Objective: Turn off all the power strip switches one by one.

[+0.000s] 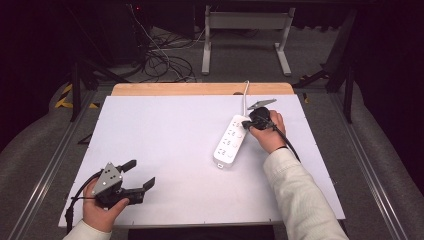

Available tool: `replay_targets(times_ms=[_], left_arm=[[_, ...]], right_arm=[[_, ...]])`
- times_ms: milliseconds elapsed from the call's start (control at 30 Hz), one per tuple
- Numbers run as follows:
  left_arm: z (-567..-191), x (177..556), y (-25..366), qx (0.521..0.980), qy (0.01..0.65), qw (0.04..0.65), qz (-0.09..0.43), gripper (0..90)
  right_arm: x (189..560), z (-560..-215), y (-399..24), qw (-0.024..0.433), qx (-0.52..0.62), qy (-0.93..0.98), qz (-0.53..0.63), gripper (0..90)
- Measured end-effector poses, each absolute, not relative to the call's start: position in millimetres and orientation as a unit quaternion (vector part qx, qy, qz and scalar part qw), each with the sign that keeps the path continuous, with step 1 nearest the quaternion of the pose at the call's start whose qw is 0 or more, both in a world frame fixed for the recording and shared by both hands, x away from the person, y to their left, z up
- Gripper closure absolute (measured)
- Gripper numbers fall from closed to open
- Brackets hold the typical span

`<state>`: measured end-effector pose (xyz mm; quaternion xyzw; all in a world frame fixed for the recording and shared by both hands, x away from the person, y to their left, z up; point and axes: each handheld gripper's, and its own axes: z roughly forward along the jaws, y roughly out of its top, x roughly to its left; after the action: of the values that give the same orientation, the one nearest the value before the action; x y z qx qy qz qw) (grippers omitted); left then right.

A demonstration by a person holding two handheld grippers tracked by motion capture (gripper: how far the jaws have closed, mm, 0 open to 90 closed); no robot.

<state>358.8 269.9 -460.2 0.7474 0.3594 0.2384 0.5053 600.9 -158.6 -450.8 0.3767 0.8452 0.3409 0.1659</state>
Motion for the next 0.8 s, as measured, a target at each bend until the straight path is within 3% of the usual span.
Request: replay_targets(times_ms=[800], left_arm=[[-460.1,358.6,269.5,0.747,0.358,0.506,0.24,14.3]], right_arm=[[598.5,-452.5,-156.5,0.176,0.375,0.847,0.334,90.0]])
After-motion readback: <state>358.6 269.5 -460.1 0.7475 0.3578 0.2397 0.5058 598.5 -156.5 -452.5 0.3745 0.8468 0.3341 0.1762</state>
